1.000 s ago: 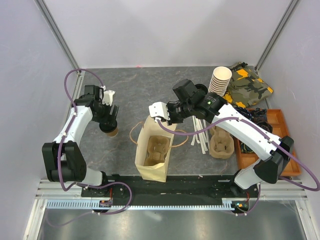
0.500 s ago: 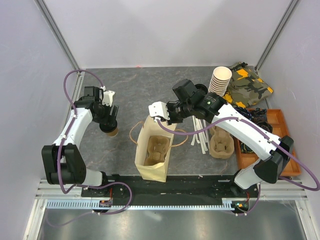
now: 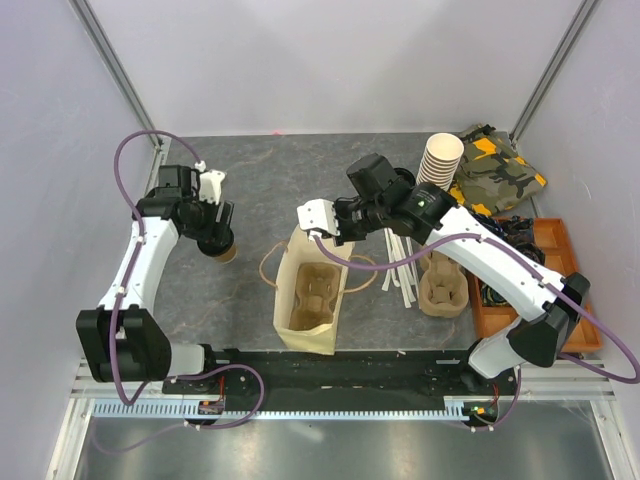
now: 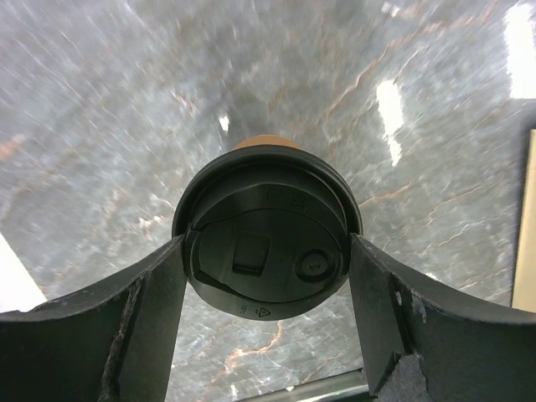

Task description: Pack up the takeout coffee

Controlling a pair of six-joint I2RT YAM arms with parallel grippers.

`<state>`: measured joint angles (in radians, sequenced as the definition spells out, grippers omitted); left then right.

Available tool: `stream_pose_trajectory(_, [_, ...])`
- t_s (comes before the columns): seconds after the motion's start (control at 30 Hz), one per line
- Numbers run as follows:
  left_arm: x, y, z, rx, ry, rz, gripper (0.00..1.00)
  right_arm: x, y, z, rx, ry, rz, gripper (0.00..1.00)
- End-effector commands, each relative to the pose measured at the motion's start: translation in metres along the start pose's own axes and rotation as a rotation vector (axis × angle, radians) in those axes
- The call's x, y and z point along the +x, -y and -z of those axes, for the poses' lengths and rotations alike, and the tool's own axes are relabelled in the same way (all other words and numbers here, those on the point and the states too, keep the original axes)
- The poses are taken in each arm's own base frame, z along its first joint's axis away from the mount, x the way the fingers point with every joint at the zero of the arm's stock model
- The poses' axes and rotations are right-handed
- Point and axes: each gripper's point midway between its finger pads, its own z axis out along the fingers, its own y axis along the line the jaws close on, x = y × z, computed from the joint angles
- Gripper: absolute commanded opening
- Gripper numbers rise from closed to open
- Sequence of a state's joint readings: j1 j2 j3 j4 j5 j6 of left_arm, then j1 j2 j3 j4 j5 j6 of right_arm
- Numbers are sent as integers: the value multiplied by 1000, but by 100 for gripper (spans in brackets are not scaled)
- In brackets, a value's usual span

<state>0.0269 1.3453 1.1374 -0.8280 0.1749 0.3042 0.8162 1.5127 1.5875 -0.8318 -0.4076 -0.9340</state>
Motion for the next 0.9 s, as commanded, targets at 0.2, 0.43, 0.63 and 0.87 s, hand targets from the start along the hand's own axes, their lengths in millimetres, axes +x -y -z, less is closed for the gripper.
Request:
stream_pose_trajectory(0.2, [-53, 8, 45, 44, 177, -50, 52, -36, -7, 28, 25, 75, 178, 0])
stream_pose_trajectory(0.43, [-105, 19, 114, 60, 363, -83, 51, -46, -6, 30, 45, 109, 214, 0])
stream_pose_trajectory(0.63, [-130, 47, 179, 130, 524, -159, 50, -44, -5, 22, 43, 104, 124, 0])
stream_pose_trajectory(0.87, [-126, 116, 264, 309, 738, -389, 51, -37, -4, 17, 67, 94, 19, 0])
